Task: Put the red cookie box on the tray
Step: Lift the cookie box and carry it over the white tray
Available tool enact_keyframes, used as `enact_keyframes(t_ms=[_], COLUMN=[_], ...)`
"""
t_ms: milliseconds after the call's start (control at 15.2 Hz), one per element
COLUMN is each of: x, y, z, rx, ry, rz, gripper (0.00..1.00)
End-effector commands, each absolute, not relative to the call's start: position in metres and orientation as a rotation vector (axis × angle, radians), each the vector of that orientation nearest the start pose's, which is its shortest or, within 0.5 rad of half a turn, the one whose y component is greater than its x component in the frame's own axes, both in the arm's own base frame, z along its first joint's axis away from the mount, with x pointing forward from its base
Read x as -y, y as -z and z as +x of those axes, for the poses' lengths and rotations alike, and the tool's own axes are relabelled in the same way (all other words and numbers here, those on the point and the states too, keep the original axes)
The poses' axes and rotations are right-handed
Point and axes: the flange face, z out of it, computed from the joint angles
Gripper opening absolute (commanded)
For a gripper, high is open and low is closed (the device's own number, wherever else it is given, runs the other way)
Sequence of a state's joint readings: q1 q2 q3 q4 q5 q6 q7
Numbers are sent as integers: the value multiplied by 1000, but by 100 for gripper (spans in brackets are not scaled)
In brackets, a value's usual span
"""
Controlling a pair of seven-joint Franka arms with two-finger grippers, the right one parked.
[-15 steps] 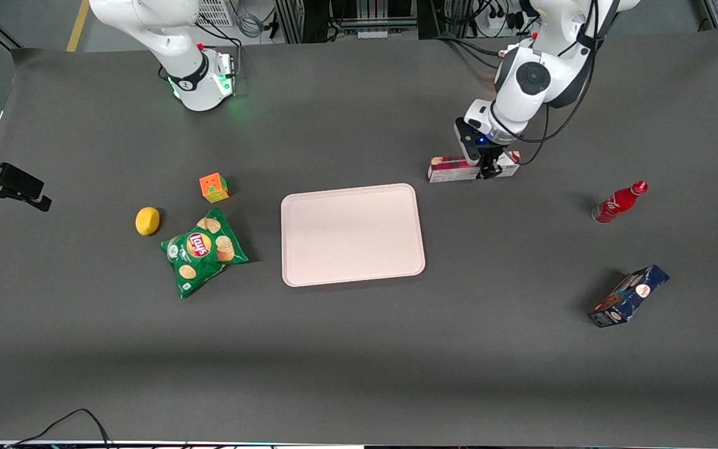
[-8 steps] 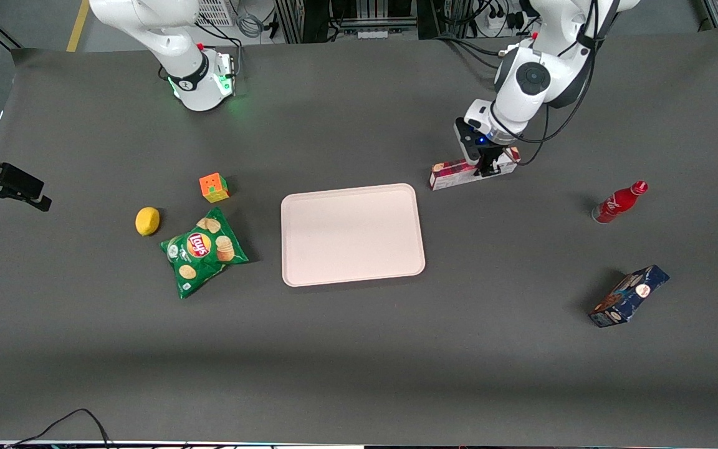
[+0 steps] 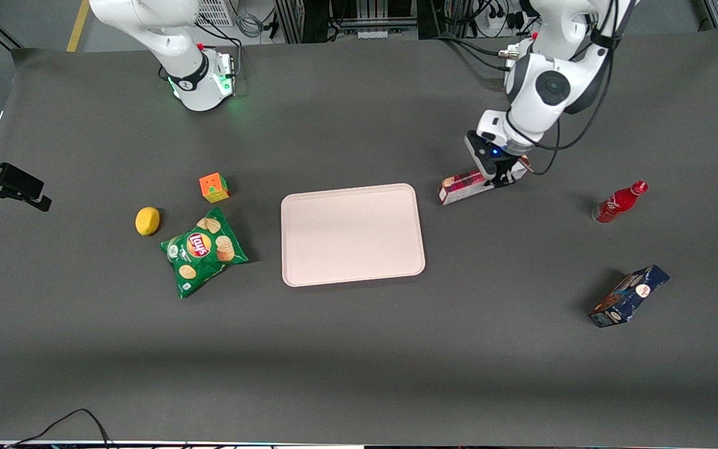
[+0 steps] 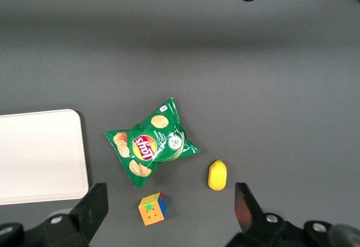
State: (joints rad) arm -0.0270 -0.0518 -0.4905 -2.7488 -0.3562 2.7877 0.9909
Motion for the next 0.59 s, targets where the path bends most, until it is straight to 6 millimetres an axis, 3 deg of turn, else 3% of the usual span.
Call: enact_keyframes(t_ms=[0, 263, 527], x=[180, 199, 243], y=[-303, -376, -437], z=[400, 441, 460], rx=[-1737, -1527, -1159], ry=[149, 82, 86], rz=[-2798, -3003, -3117], gripper=[0, 0, 0])
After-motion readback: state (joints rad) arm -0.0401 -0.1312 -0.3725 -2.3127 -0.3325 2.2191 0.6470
